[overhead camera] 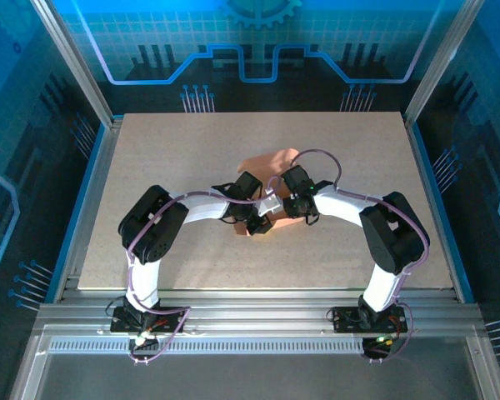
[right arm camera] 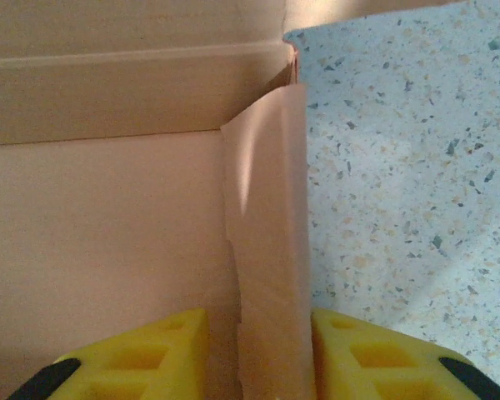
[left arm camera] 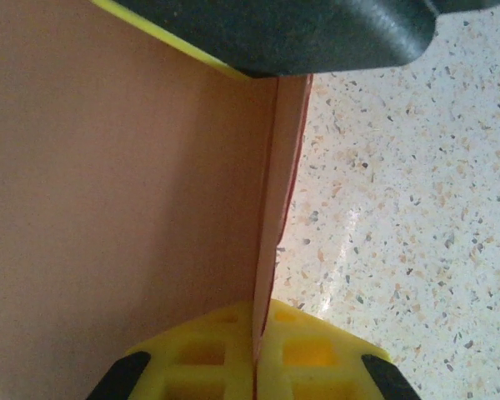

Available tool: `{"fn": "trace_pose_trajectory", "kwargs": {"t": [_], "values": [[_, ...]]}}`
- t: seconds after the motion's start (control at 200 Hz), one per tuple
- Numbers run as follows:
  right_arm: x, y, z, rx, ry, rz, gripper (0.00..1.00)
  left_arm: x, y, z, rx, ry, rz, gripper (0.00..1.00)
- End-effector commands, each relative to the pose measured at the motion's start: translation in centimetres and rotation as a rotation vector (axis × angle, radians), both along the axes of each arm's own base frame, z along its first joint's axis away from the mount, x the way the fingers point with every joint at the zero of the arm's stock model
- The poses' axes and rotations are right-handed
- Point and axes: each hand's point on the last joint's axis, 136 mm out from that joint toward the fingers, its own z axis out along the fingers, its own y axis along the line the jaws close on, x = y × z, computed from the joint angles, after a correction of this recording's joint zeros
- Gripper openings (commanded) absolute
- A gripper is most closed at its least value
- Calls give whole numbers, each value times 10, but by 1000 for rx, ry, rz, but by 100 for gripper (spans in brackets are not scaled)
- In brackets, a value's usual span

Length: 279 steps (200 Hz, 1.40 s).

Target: Fold the paper box

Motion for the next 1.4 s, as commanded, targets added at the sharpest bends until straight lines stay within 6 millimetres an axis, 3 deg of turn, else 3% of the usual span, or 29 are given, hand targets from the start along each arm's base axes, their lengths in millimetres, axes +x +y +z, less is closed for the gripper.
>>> {"fn": "trace_pose_trajectory", "kwargs": {"t": [0.0,0.165,0.42,0.62,0.841,0.956,1.176,1.261,1.391], "values": [[7,19,23,74,-30,22,38,-17,23,-42,132,106,32,0],[14,15,22,81,-12,13,40,-18,23,-44,133,106,26,0],[21,9,15,76,24,15,13,-19,23,-46,135,113,21,0],[17,6,4,33,58,45,16,-19,23,-46,136,117,20,0],[17,-1,-2,-18,72,58,10,-19,23,-47,136,120,19,0],[16,-3,-5,-42,84,66,0,-20,23,-47,137,121,18,0],[12,-7,-11,-88,103,83,0,-20,23,-47,137,123,18,0],[11,-7,-13,-86,107,83,10,-20,23,-47,137,123,17,0],[12,-6,-12,-83,104,82,7,-20,23,-47,136,122,17,0]]}}
